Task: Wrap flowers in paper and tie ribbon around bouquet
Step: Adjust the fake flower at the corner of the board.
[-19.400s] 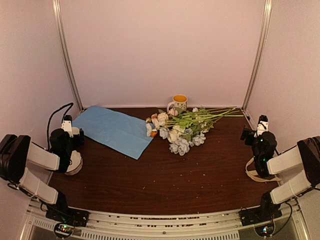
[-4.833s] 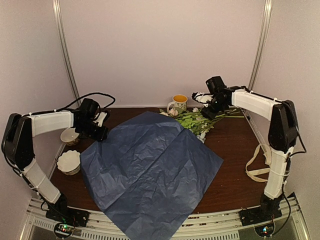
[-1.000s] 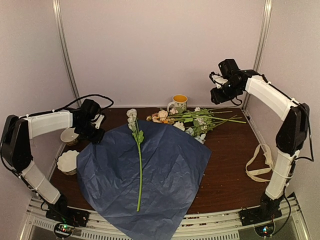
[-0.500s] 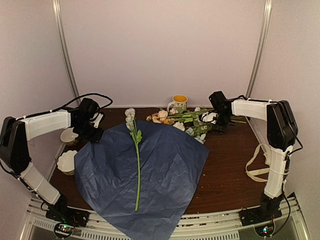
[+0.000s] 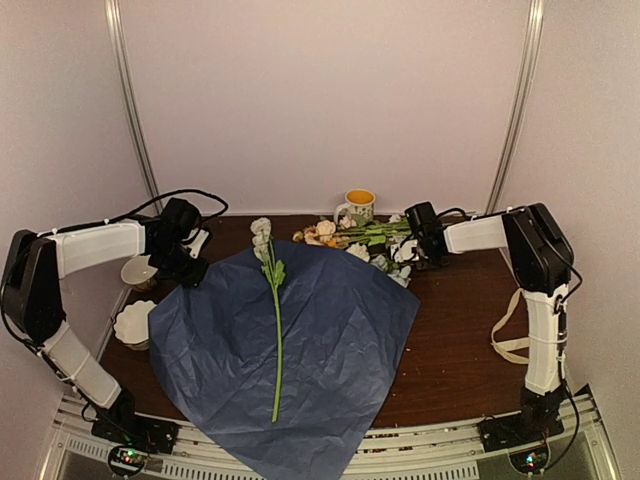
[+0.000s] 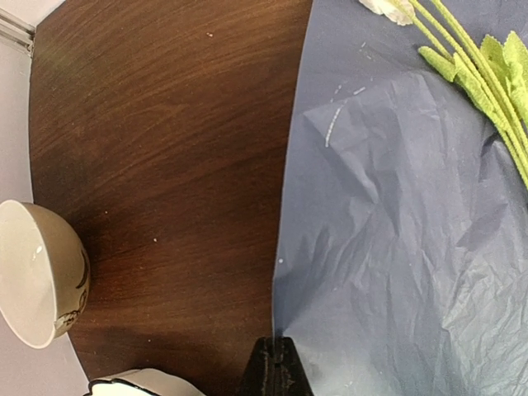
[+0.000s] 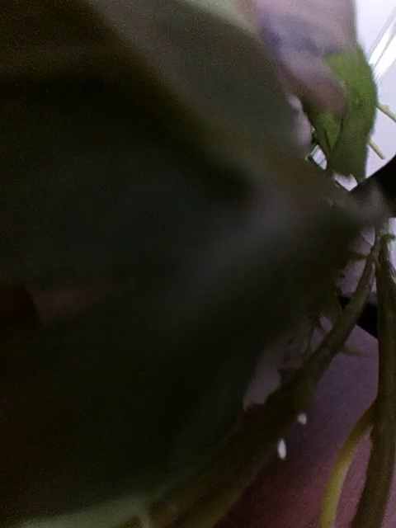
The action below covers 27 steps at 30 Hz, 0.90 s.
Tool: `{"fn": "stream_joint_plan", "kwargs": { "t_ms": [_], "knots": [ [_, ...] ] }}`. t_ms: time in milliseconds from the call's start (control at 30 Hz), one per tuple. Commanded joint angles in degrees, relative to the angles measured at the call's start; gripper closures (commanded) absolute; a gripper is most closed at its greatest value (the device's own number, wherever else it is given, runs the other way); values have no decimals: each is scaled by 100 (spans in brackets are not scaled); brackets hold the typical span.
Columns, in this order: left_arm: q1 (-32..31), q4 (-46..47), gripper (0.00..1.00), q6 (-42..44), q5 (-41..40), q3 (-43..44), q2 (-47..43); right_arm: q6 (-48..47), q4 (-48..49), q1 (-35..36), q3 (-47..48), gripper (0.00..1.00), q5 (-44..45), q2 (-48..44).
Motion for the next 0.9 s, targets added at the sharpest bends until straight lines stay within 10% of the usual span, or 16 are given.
{"fn": "stream_joint_plan", "kwargs": {
  "t_ms": [0, 467, 867],
  "knots": [
    [-4, 126, 100, 104, 49, 187, 80, -430, 641, 91, -113, 80, 334, 28],
    [-3, 75, 100, 66, 60, 179, -18, -210, 1422, 105, -1729, 100, 814, -1899],
    [-2, 104, 100, -7, 66, 137, -79, 2561, -1257, 103, -2195, 91, 99, -3419]
  ]
}}
